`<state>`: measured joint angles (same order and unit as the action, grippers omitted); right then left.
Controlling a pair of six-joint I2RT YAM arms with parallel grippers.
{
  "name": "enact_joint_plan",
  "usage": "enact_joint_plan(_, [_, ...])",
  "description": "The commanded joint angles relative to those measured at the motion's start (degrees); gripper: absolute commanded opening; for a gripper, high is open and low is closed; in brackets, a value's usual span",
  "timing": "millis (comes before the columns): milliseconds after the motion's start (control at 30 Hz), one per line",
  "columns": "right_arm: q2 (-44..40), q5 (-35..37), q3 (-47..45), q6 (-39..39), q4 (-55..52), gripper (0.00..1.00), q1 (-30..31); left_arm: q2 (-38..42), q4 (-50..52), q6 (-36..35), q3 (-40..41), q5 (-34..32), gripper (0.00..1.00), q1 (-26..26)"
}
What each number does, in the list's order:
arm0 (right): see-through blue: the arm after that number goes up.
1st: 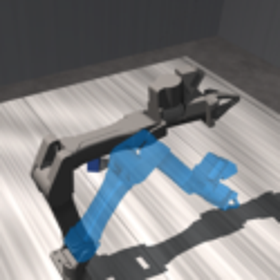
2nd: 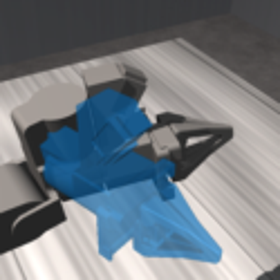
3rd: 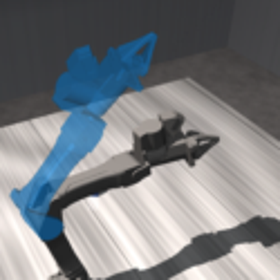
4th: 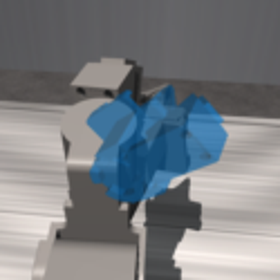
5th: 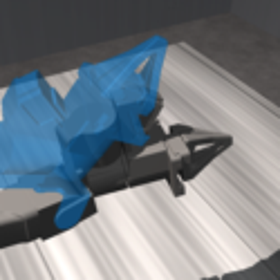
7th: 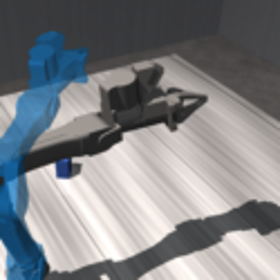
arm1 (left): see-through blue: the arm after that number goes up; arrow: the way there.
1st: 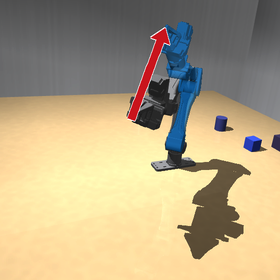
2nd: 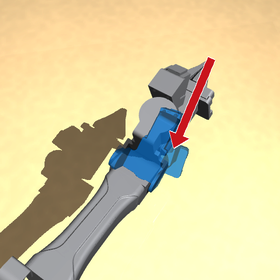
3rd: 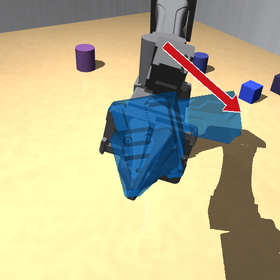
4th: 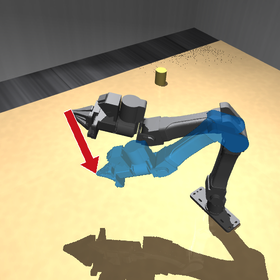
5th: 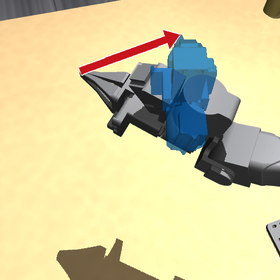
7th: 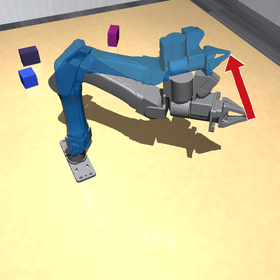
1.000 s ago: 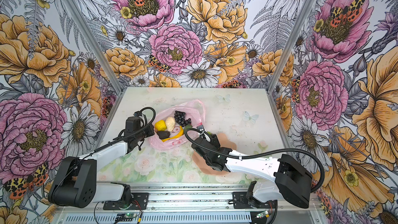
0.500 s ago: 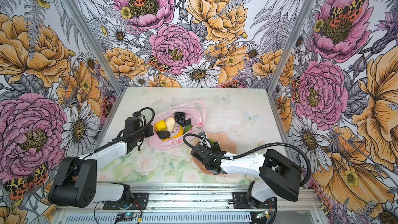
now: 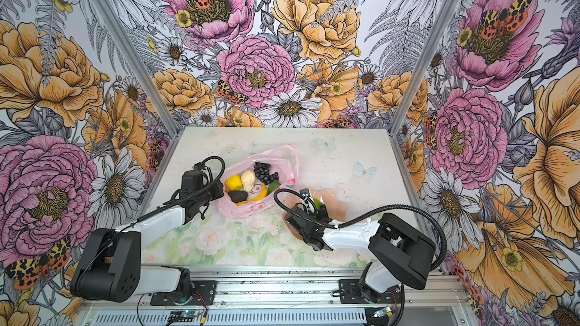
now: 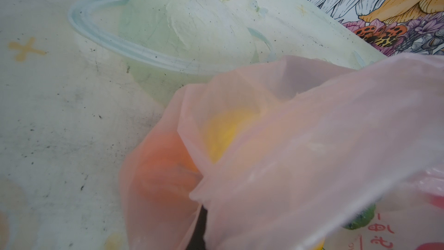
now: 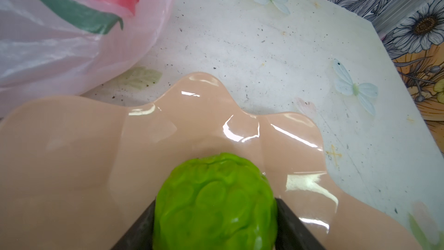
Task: Take fruits out of the plastic bag
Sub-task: Place the fruit on the plate.
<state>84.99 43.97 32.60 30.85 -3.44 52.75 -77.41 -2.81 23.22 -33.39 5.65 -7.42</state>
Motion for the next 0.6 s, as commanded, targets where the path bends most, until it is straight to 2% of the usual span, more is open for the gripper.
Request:
enact_joint_plan(0, [-0.1, 0.9, -1.6, -1.3, 4.1, 0.46, -2.0, -0.6, -1.3, 0.4, 0.6, 1.1, 0.01, 0.7])
enact_joint_plan(267, [2.6, 0.6, -0.4, -7.1, 13.2, 0.45, -9.4, -0.7, -1.3, 0.4, 0.5, 1.3, 0.01, 0.8])
enact_joint_plan(467, [3.9, 0.4, 0.2, -7.3, 13.6, 0.45, -9.5, -0.6, -1.4, 0.5, 0.6, 1.2, 0.01, 0.9])
enact_joint_plan(567, [3.1, 0.2, -1.1, -6.2, 13.2, 0.52, -9.0, -0.5, -1.5, 0.5, 0.7, 1.3, 0.01, 0.9])
